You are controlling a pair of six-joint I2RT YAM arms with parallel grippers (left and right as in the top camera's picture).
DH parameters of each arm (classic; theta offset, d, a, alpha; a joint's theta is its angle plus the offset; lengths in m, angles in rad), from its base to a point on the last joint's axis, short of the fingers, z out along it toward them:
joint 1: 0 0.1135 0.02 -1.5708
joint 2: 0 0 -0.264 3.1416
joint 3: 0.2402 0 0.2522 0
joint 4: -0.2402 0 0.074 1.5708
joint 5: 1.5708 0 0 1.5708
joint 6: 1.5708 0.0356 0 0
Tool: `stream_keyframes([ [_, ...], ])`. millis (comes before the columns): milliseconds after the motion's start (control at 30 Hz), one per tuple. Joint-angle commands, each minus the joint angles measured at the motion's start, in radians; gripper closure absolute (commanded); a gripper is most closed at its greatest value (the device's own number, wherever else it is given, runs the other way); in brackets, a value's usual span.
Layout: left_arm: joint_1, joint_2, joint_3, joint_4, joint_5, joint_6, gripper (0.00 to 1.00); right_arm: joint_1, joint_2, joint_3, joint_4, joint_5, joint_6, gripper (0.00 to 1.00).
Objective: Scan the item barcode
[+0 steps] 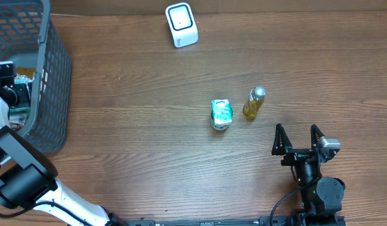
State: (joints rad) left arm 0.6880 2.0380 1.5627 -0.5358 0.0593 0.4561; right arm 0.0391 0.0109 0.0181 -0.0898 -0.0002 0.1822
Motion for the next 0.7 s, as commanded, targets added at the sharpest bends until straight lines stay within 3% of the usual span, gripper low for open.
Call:
stream_keyframes([
  [0,0.002,0.045,-0.005,0.018,-0.068,0.019,0.00,-0.004,-0.008,-0.010,0.006,-0.002,-0.004,0.00],
  [367,0.004,0.163,-0.005,0.013,-0.039,0.072,0.00,-0.004,-0.008,-0.010,0.006,-0.002,-0.004,0.00],
  [600,0.010,0.166,-0.005,0.013,-0.074,0.072,0.09,-0.004,-0.008,-0.010,0.006,-0.002,-0.004,0.00],
  [667,0.010,0.166,-0.004,0.013,-0.074,0.072,0.03,-0.004,-0.008,-0.010,0.006,-0.002,-0.004,0.00],
])
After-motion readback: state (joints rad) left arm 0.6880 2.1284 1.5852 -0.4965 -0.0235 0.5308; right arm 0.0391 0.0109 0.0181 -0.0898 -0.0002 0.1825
